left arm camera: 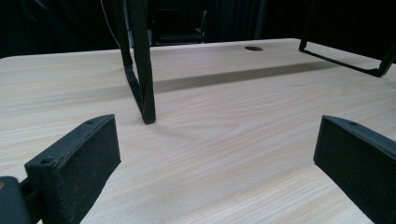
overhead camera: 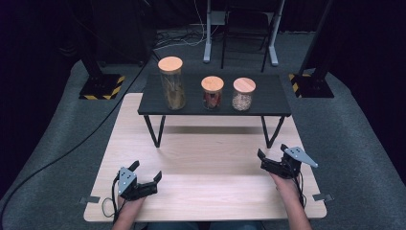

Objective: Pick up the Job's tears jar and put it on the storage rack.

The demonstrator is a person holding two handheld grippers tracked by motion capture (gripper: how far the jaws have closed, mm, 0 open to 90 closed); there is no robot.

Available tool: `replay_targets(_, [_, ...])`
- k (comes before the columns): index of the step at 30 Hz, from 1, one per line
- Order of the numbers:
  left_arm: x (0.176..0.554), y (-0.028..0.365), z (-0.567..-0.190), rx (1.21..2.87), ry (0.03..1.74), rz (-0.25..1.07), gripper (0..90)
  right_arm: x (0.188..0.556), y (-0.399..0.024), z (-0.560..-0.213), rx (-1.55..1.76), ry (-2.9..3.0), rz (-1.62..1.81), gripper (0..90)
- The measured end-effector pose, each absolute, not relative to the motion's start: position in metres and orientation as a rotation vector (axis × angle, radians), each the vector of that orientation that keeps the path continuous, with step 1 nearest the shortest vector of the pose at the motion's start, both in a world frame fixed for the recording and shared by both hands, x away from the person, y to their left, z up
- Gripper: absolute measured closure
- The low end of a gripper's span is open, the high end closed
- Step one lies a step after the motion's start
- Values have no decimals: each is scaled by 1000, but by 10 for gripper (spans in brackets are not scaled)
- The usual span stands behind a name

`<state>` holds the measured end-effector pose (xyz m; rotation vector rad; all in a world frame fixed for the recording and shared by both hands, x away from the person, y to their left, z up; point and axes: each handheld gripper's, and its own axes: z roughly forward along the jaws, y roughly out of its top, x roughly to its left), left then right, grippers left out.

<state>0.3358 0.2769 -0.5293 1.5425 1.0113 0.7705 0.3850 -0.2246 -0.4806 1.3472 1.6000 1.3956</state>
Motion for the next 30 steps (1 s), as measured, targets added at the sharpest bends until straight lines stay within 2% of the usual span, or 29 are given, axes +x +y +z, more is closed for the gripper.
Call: replay_targets(30, [336, 277, -529, 1544, 1011, 771, 0, 383, -226, -523, 1407, 1694, 1262, 4])
